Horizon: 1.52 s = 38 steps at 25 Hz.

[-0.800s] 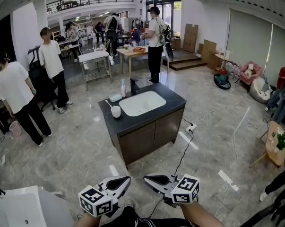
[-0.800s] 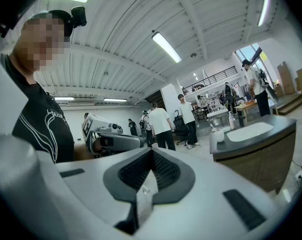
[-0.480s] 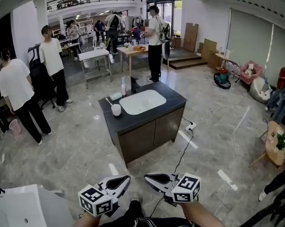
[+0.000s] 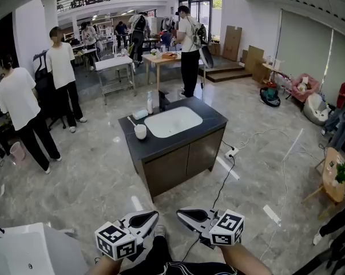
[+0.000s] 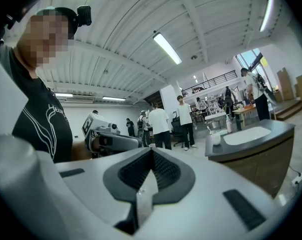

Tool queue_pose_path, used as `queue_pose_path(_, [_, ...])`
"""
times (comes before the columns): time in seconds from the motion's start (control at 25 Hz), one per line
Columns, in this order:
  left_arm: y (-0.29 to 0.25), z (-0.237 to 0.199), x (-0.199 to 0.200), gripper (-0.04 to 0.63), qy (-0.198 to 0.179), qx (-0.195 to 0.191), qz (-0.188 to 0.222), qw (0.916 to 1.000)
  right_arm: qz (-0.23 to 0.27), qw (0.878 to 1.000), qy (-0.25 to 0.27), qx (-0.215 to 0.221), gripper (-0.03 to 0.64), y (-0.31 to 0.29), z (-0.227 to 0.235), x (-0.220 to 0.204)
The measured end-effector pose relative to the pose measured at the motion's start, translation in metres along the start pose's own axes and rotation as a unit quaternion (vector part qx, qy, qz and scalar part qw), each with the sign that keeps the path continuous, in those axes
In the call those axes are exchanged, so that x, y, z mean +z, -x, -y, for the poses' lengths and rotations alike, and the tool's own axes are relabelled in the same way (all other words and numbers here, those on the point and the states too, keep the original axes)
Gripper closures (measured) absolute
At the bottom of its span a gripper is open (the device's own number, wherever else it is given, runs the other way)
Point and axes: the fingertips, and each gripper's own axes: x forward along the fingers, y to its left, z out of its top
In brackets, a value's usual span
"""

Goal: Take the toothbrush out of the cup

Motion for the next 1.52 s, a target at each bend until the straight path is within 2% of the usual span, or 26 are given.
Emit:
queue_pose_path(0.4, [-0.015, -0.048, 0.0, 0.592, 0.027, 0.012, 0.003, 0.9996, 0.0, 1.0, -0.02, 0.013, 0.614, -0.028, 0.038, -0.003])
queue_pose_path(0.68, [-0.04, -0.103, 0.011, 0.592, 0.051, 0.018, -0.007, 0.9985, -0.01, 0.999, -0.044, 0.006, 0.613, -0.06, 0.089, 0.002])
queue_pose_path(1.04, [-0.069, -0.197, 0.046, 0.592, 0.074, 0.027, -0.019, 0.9967, -0.024, 0.997, -0.074, 0.0, 0.612, -0.126, 0.162, 0.027])
queue_pose_path(1.28, [-0.082, -0.27, 0.07, 0.592, 0.097, 0.047, -0.004, 0.9942, -0.029, 0.997, -0.07, -0.007, 0.613, -0.173, 0.214, 0.049])
queue_pose_path(1.52, [-0.09, -0.314, 0.082, 0.592, 0.11, 0.054, 0.006, 0.9925, -0.027, 0.997, -0.066, -0.005, 0.612, -0.207, 0.247, 0.065])
